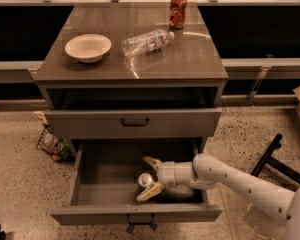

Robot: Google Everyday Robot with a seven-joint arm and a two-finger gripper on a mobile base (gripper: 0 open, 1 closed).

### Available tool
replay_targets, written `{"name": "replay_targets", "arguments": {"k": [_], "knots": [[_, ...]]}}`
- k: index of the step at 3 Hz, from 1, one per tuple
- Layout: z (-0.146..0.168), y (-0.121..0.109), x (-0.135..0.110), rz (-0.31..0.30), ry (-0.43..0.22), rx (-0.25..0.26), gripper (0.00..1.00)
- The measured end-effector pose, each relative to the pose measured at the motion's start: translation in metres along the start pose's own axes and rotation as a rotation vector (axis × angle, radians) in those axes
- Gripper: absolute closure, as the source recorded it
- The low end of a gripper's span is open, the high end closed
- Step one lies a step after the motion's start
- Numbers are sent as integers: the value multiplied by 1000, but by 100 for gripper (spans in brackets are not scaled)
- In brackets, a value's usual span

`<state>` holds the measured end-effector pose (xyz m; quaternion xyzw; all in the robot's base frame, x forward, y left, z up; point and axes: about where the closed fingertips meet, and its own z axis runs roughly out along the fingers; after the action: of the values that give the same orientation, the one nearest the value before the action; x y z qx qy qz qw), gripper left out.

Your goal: Place green can into middle drawer

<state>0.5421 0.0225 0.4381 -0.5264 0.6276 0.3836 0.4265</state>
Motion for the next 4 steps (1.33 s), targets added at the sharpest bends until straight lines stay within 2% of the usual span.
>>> {"name": "replay_targets", "arguments": {"k": [1, 2, 3, 4], "knots": [[-20, -4, -6, -8, 23, 33, 0], [-59, -13, -27, 18, 22, 142, 18], [-109, -13, -51, 74, 23, 235, 41], [-159, -3, -75, 129, 15, 288, 64]]}}
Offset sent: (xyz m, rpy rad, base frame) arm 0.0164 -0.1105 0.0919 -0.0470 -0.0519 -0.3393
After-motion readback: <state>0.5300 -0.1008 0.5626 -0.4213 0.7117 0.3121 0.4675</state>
